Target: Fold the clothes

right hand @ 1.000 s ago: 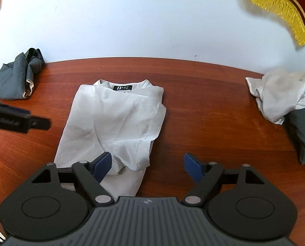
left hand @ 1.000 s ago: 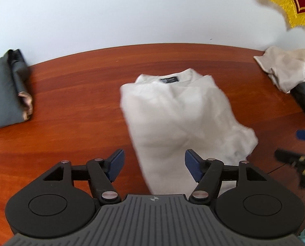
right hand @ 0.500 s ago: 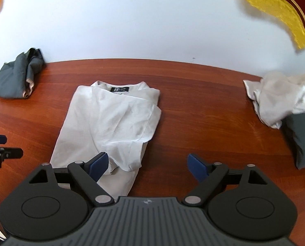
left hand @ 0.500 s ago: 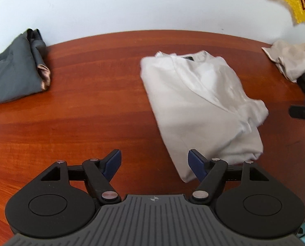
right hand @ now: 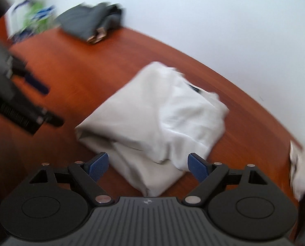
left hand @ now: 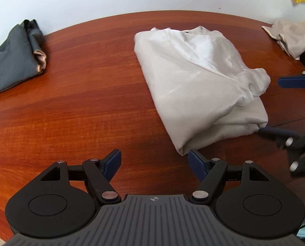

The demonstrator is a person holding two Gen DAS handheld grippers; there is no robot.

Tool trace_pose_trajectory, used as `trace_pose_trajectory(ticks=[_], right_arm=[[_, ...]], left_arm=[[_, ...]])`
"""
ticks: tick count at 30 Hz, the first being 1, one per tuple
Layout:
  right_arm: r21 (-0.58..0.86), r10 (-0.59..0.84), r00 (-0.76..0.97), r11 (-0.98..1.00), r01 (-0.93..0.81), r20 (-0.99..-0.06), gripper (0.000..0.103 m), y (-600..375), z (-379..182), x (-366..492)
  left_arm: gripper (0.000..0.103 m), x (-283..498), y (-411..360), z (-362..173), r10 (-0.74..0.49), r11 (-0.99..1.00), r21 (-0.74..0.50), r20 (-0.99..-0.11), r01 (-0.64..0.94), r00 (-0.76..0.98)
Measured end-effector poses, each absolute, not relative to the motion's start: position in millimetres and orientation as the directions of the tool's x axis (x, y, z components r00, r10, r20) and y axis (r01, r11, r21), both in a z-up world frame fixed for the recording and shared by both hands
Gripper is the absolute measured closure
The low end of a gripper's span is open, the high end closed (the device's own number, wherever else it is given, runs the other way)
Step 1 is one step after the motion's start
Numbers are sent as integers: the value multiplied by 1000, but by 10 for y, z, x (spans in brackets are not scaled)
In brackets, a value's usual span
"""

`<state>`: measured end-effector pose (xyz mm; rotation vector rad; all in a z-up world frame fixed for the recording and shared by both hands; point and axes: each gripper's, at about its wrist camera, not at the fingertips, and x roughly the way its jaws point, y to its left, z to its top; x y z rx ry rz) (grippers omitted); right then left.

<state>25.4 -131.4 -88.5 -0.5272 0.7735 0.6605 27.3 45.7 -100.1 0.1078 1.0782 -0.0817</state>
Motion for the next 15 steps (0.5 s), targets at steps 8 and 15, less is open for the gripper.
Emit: trace_pose_trajectory(ticks=[8,15], right_arm=[[-396,345,536,401,-826,-770,14,-964,-1144,166],[-488,350,511,159,-858,-785,16,-852,-1336,138]], left_arm=[[29,114,354,-1044,-2,985,84,-871,152,491],[29,-1,196,-1054,-6,972,113,-865,206,501]])
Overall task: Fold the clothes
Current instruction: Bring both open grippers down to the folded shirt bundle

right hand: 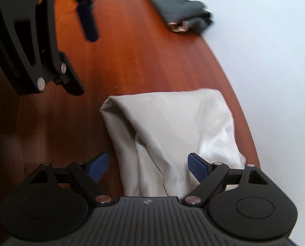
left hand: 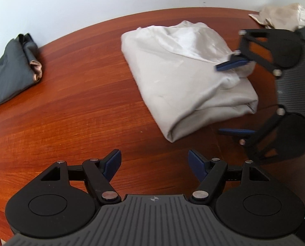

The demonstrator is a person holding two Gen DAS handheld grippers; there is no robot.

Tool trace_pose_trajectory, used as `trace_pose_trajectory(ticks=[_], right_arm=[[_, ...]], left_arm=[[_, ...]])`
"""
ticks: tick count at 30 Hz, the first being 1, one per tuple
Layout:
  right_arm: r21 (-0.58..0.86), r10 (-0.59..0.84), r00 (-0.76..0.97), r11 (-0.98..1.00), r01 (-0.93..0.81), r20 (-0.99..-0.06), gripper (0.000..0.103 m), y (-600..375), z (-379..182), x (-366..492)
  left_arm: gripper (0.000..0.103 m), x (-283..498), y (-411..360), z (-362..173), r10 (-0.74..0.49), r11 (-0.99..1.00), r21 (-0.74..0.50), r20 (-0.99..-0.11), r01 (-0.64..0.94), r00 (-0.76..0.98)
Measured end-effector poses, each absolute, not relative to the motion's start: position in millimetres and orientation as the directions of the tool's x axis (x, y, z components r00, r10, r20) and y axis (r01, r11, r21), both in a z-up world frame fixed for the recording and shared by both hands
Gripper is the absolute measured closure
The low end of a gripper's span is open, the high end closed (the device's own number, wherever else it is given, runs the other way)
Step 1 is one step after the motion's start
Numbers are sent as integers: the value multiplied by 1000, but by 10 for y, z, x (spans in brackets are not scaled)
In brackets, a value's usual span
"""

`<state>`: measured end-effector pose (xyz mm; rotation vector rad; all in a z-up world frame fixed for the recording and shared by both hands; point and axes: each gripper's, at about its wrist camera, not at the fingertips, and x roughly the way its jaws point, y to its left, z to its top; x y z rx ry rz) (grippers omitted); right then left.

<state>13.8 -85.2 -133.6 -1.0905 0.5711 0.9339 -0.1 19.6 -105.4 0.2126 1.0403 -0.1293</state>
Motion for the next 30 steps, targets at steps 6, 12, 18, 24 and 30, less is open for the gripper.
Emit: trace_pose_trajectory(ticks=[6,12,18,24,30], right_arm=[[-532,344,520,69,-844,-782,27,-822,-1445,125],[-537,368,523,73,-841,-769,37,-863,-1488,114],[-545,396,531,88,-834,-749,58,-928,-1480,72],[-505,399,508,124,-854,-763,87,-930,-1406,164],[-445,423,484,196,-874,-766,90,-977,-1239,295]], left_arm=[[29,7,230,-1037,-82,994,-36,-857,99,510],[31,83,375,-1164,-164,950,-272,-850,-151,500],[31,95,408,-1314,-206,856,-405,-837,-320,508],[31,111,416,-1349,-279,748,-545,-776,-379,566],[30,222,478,-1415,-339,578,-671,-715,-465,611]])
